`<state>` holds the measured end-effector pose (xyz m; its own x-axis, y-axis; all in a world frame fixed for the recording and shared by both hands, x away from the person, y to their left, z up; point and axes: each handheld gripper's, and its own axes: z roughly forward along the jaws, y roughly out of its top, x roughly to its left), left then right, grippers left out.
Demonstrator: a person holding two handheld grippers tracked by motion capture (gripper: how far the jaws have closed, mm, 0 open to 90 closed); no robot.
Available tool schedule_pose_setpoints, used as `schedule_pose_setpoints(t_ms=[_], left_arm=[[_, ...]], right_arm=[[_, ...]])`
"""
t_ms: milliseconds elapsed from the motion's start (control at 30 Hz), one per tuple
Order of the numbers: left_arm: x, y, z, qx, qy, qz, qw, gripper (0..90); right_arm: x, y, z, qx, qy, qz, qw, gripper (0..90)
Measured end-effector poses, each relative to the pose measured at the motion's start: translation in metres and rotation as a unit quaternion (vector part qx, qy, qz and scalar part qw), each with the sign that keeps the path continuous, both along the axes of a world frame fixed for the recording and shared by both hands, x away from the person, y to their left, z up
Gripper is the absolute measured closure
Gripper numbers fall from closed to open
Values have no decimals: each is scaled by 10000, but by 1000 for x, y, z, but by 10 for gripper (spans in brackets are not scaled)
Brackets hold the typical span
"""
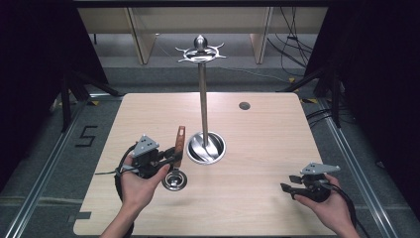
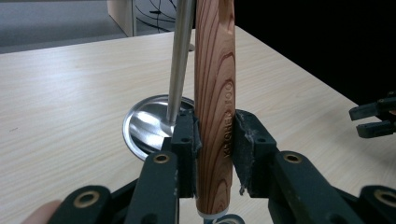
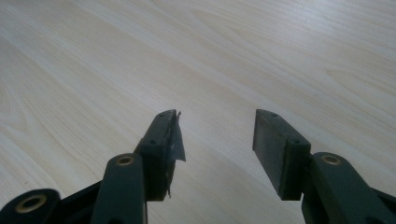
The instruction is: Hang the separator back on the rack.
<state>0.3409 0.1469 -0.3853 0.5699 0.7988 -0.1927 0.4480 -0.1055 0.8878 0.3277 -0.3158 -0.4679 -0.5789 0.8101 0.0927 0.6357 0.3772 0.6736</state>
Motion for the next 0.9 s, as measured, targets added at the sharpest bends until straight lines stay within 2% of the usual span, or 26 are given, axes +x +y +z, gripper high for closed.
schedule_pose_setpoints(t_ms=[33,67,133,167,367,400,467,633,900], left_arm=[[0,0,1,-6,-3,17,10000,703],[2,0,2,-17,-120,-52,9999,703],[2,0,4,11,-151,-67,9999,703],[3,-1,5,-1,-186,-69,9998,703],[4,0,11,-98,-217,-57,9997,703],[4,1,12,-94,-224,-89,9997,703],[4,2,14,-53,-212,0,9998,703],[8,4,19,-18,-284,-120,9995,703],[12,5,29,-49,-406,-97,9991,703]], right_arm=[[0,0,0,-19,-29,-6,10000,508],[1,-1,-1,-35,-166,23,9999,508],[1,-1,0,-39,-162,17,9999,508],[0,0,0,-12,-65,-17,10000,507],[0,0,0,-28,-124,5,9999,508],[0,0,0,-27,-121,6,9999,508],[0,0,0,-26,-100,20,9999,508],[0,0,0,-8,-101,25,9999,508],[1,0,0,-11,-109,15,9999,507]])
